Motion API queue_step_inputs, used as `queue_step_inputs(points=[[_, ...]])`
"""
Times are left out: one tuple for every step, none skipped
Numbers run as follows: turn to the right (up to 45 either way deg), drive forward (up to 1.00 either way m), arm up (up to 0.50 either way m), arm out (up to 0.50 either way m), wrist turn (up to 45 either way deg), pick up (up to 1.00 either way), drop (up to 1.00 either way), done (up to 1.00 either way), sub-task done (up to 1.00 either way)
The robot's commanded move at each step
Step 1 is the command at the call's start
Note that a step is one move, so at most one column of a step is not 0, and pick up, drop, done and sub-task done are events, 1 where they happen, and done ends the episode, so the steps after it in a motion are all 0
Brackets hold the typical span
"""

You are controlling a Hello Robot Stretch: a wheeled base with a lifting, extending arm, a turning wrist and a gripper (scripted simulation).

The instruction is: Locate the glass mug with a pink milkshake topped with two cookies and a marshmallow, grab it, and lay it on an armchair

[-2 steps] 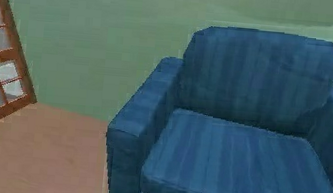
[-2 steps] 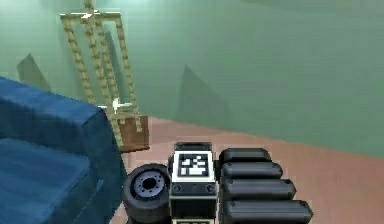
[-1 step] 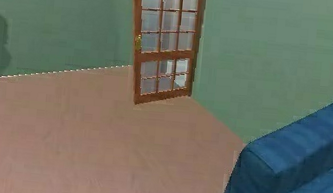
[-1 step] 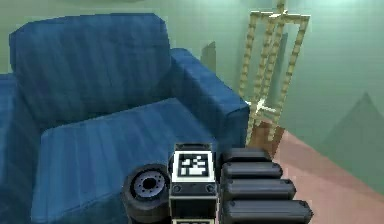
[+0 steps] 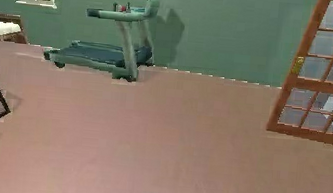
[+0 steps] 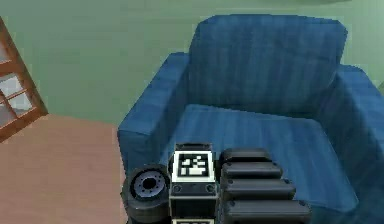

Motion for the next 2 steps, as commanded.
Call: queue_step_inputs(points=[[45.0,0.0,0.0,0.0,0.0,0.0,0.0,0.0,0.0],[45.0,0.0,0.0,0.0,0.0,0.0,0.0,0.0,0.0]])
